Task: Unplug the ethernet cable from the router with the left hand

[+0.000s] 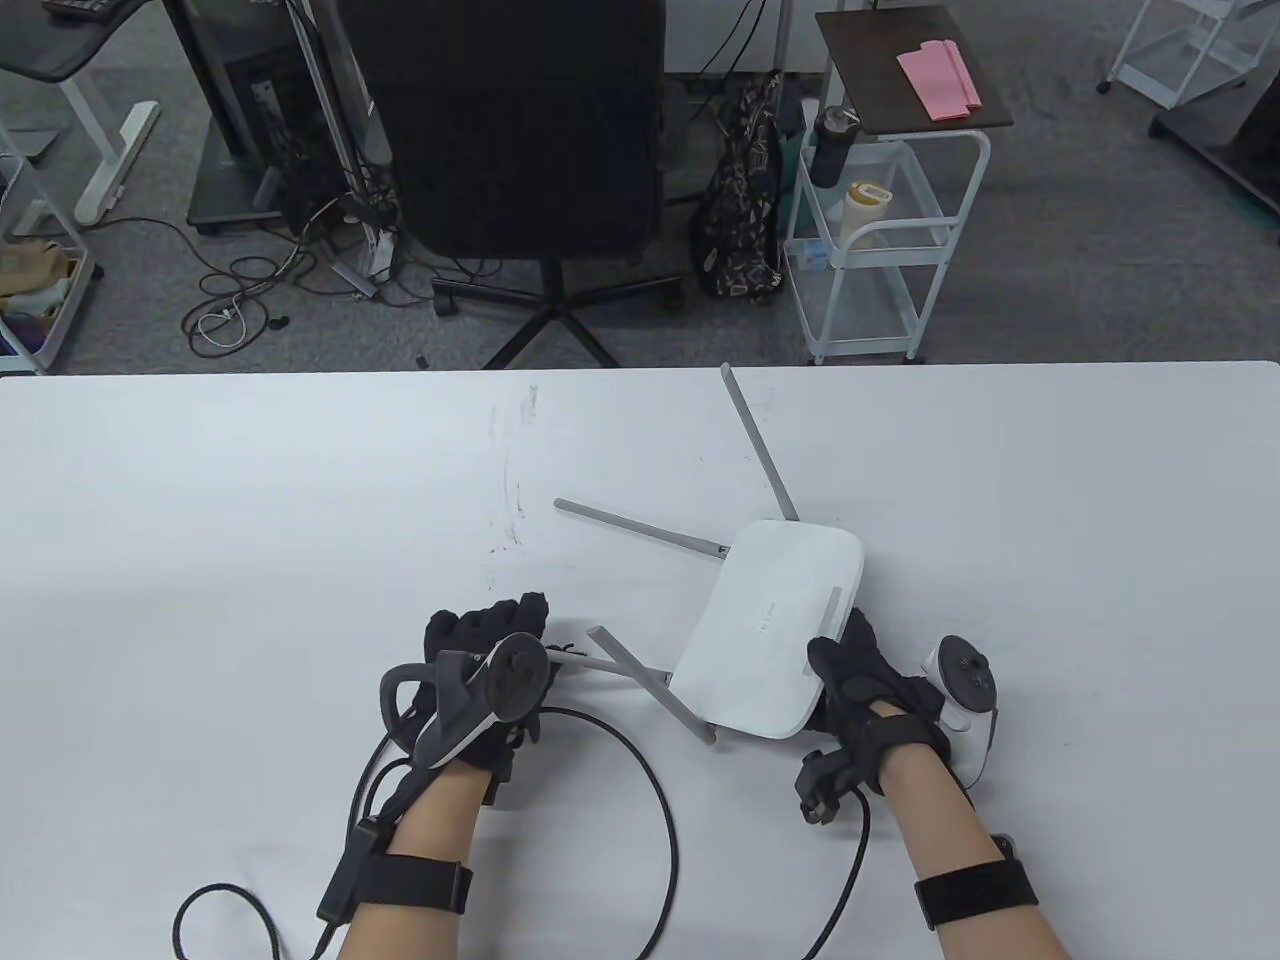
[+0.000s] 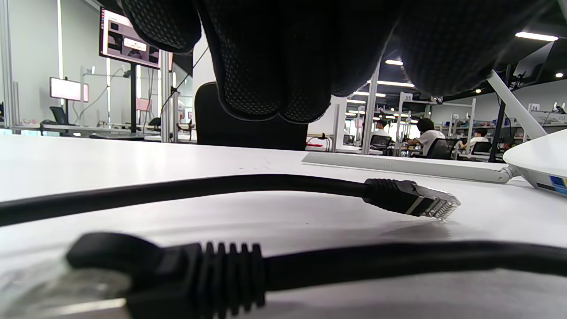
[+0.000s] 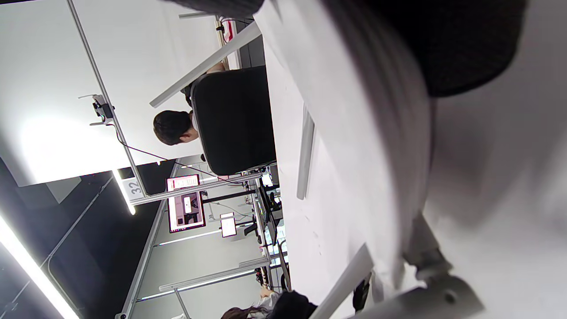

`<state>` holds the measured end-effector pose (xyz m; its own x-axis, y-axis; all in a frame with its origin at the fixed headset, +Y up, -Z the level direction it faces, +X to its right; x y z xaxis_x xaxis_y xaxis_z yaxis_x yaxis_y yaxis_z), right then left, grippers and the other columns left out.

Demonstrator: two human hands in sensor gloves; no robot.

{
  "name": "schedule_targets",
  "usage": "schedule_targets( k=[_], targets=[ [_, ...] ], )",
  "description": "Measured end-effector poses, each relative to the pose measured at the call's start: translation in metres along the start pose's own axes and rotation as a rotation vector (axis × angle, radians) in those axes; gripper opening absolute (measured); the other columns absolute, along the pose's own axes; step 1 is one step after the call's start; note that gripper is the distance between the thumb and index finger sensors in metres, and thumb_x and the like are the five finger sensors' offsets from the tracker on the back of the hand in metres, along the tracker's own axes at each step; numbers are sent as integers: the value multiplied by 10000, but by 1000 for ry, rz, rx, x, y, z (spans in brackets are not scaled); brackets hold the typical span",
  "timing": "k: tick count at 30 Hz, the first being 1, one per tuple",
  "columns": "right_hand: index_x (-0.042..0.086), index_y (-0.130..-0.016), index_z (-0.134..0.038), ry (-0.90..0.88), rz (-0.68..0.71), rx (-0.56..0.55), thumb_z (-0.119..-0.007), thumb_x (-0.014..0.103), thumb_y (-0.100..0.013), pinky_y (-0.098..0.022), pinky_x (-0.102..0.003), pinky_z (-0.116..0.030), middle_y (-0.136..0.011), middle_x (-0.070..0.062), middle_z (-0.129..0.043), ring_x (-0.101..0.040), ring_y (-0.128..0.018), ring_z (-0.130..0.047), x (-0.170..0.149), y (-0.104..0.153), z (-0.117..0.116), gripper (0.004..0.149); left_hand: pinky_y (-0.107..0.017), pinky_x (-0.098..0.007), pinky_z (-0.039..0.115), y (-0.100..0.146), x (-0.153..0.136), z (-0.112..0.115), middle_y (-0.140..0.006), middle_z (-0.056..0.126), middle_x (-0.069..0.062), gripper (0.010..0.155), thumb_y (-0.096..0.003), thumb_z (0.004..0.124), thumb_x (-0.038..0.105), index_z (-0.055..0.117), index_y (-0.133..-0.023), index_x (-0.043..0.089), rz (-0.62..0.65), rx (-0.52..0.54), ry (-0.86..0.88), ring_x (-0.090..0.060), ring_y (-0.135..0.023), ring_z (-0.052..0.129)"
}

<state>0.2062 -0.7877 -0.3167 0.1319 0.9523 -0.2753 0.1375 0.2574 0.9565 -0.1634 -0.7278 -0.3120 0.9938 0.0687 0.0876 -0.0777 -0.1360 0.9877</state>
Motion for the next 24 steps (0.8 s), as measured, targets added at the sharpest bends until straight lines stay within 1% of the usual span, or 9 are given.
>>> schedule_targets(
  k=[3,7,9,15,17,19,20,22,24],
  targets=[
    [-68,-992,-34,-16,7,2,-581,244,-593,-484,-611,-723,-935,-439,-286,-587,-768,-704,4,2,3,746,-745,-591,622,0,1,1,-953,917,19,597,-433,827,557,780,-985,333,4,-4,-5,-237,-853,984],
    [-75,-983,-15,9,14,-15,-586,269,-602,-524,-657,-637,-931,-455,-219,-645,-803,-567,7,2,9,768,-745,-593,620,1,3,1,-952,918,19,596,-433,827,557,783,-983,332,11,-6,-8,-237,-853,984],
    [-74,-985,-13,20,10,-23,-601,297,-613,-552,-683,-556,-937,-448,-169,-675,-817,-464,9,3,14,789,-745,-592,622,1,3,2,-951,919,18,595,-434,827,556,784,-983,330,13,-8,-10,-237,-853,985],
    [-72,-1003,-34,92,17,-65,-672,423,-628,-571,-702,-471,-947,-441,-108,-709,-811,-373,13,5,21,890,-744,-594,621,1,4,3,-950,921,14,593,-434,826,557,788,-981,330,14,-22,-8,-243,-852,985],
    [-74,-1007,-48,159,31,-85,-685,452,-624,-570,-706,-461,-954,-433,-107,-708,-814,-361,16,7,22,911,-743,-594,623,1,4,3,-949,923,13,593,-433,827,556,792,-978,328,15,-25,-10,-244,-850,987],
    [-67,-1014,-51,243,54,-102,-690,494,-624,-572,-721,-419,-967,-416,-95,-706,-830,-310,22,8,23,936,-745,-594,622,1,4,3,-951,921,16,591,-435,825,559,790,-979,332,14,-27,-12,-242,-852,986],
    [-66,-1017,-57,304,75,-132,-693,513,-622,-571,-729,-396,-969,-413,-91,-706,-835,-290,25,8,27,947,-746,-593,621,0,3,3,-953,919,15,592,-434,824,560,789,-980,333,9,-31,-13,-240,-853,986],
    [-70,-1026,-83,394,104,-157,-687,556,-615,-569,-724,-411,-972,-413,-103,-703,-836,-305,27,8,32,963,-746,-593,621,0,1,3,-953,920,14,591,-435,822,561,790,-979,332,1,-37,0,-244,-853,985],
    [-76,-1026,-84,382,93,-144,-682,573,-618,-578,-708,-420,-971,-412,-96,-700,-836,-308,26,8,35,972,-743,-596,619,-1,-2,2,-952,921,12,594,-435,820,561,790,-981,328,-9,-41,20,-246,-852,985]
  ],
)
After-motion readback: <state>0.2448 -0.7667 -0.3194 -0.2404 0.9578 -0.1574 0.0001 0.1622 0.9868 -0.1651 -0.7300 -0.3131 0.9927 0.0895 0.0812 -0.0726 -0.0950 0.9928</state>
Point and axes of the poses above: the tracker on the back of each hand, its own x axis roughly to the thumb side, its own y axis roughly from the fingertips to the wrist, z = x × y, the point moved 2 cm from there along -y, roughly from the wrist to the fingertips
